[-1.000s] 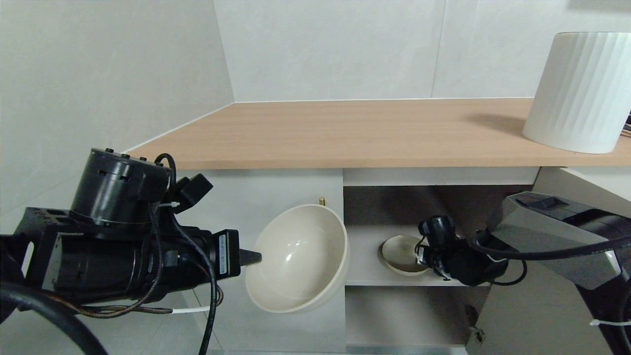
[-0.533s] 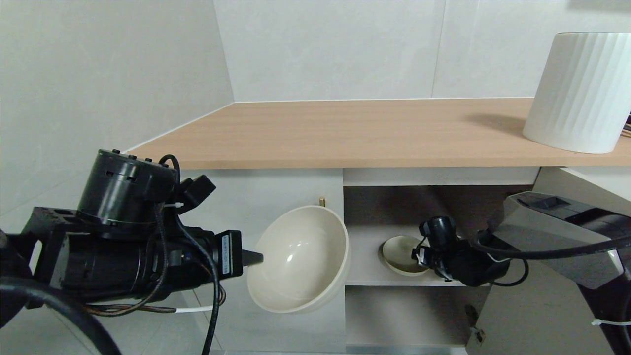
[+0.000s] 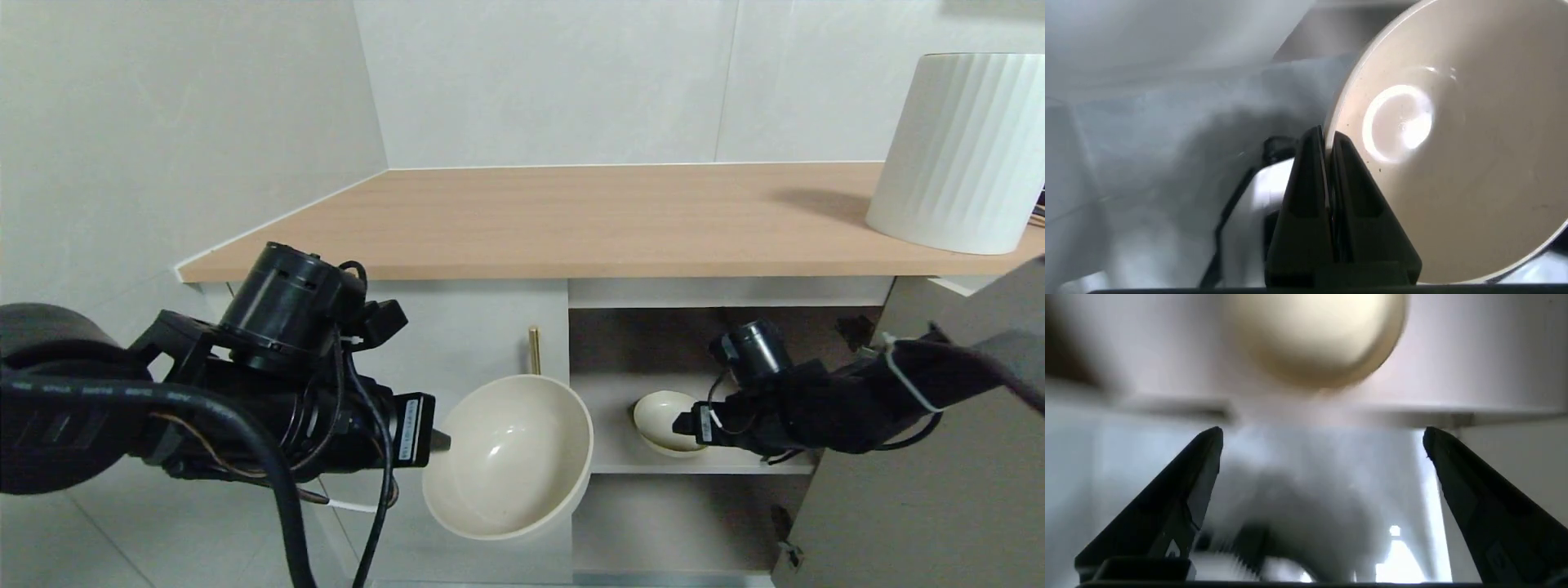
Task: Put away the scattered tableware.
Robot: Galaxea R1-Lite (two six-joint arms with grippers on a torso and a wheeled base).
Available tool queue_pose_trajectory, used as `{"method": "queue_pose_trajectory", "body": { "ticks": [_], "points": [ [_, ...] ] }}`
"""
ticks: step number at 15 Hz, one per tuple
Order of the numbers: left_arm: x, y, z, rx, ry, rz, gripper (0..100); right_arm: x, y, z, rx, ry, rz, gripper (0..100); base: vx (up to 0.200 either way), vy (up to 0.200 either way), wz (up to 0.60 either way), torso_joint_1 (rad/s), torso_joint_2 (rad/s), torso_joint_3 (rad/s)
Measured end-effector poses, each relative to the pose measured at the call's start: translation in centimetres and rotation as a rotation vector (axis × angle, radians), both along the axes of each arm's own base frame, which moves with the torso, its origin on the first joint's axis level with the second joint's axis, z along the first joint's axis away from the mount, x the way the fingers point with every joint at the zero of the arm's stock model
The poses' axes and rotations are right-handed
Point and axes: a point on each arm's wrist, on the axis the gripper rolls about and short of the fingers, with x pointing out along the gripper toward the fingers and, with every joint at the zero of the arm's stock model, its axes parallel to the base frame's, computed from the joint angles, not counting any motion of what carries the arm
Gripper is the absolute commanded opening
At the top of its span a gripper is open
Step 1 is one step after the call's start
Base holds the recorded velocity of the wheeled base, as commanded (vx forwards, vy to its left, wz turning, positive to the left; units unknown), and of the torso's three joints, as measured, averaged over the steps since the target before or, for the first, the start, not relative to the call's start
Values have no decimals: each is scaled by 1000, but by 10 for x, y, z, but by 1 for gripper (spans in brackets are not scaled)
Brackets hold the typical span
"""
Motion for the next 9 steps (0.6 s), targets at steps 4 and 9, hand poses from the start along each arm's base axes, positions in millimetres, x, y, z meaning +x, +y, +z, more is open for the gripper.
{"method": "queue_pose_trajectory", "body": {
  "ticks": [4,9],
  "points": [
    [7,-27,-17,78,48,-50,0,-71,-1,79,57,43,224,100,0,0,0,0,0,0],
    [8,-63,-60,187,130,-49,0,-120,17,105,77,38,414,100,0,0,0,0,0,0]
  ]
}}
